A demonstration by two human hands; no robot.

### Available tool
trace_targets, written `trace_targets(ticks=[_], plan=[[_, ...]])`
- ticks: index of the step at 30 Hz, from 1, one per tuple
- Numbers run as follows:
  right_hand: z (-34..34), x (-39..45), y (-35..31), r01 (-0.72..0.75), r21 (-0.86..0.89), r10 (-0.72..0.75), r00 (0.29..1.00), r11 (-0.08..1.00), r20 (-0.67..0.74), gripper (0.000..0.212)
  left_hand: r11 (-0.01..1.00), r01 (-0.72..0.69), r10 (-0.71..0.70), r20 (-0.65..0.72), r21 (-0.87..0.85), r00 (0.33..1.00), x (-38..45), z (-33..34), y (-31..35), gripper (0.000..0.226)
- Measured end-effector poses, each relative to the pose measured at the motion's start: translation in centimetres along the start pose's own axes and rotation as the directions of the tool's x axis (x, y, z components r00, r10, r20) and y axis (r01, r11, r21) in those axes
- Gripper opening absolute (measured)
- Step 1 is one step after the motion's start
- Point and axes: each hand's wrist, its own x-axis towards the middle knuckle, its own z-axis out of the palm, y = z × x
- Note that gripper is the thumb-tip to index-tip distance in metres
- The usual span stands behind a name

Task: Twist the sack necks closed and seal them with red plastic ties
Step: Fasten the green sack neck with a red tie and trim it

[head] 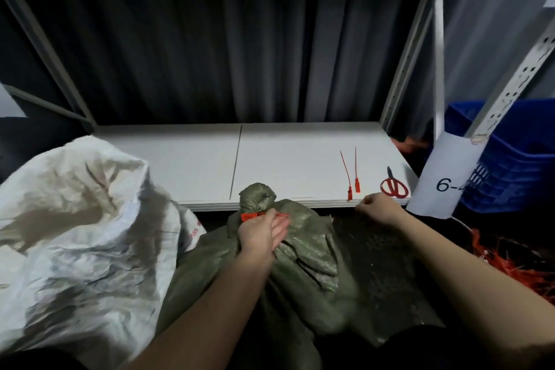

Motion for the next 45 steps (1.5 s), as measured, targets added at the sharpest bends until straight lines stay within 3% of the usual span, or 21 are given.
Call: trace_targets(ticks=[6,10,13,16,22,28,36,41,45], plan=[[0.1,8.2,8.2,-0.24,-0.136,0.21,0.956,0.961,-0.204,0.018,0.996,-0.042,0.047,-0.068,0.077,0.997,3.9,0.0,-1.1,0.021],[0.6,14.2,11.2,-0.247,-0.186,0.205,0.954,0.951,-0.219,0.036,0.993,-0.035,0.046,-0.089,0.113,0.995,6.8,0.0,-2.0,0.021],[1.5,18.2,13.2,-0.203,-0.315,0.147,0.97,0.927,-0.194,0.05,0.993,-0.013,0.024,-0.098,0.119,0.995,9.0,0.4,-2.7,0.025],[2.3,20.5,14.9,-0.26,-0.372,0.188,0.957,0.891,-0.219,0.055,0.989,0.022,0.0,-0.147,0.146,0.989,10.4,0.5,-3.0,0.025],[4.1,23.5,17.9,-0.297,-0.342,0.223,0.945,0.891,-0.24,0.046,0.985,0.039,-0.002,-0.212,0.168,0.977,12.0,0.2,-3.7,0.024],[4.4,24.0,18.7,-0.357,-0.384,0.209,0.903,0.852,-0.375,0.044,0.978,0.058,-0.016,-0.204,0.201,0.979,12.2,0.2,-3.7,0.026],[5.9,24.0,18.4,-0.335,-0.191,0.228,0.873,0.922,-0.43,0.045,0.979,0.06,-0.02,-0.204,0.192,0.979,12.3,-0.1,-3.8,0.026],[6.0,24.3,18.2,-0.306,-0.221,0.206,0.9,0.926,-0.384,0.042,0.979,0.059,-0.018,-0.205,0.197,0.978,12.4,-0.1,-3.9,0.025],[5.8,24.0,18.4,-0.326,-0.269,0.187,0.88,0.906,-0.437,0.035,0.98,0.049,-0.011,-0.194,0.195,0.981,12.5,-0.4,-4.0,0.026]])
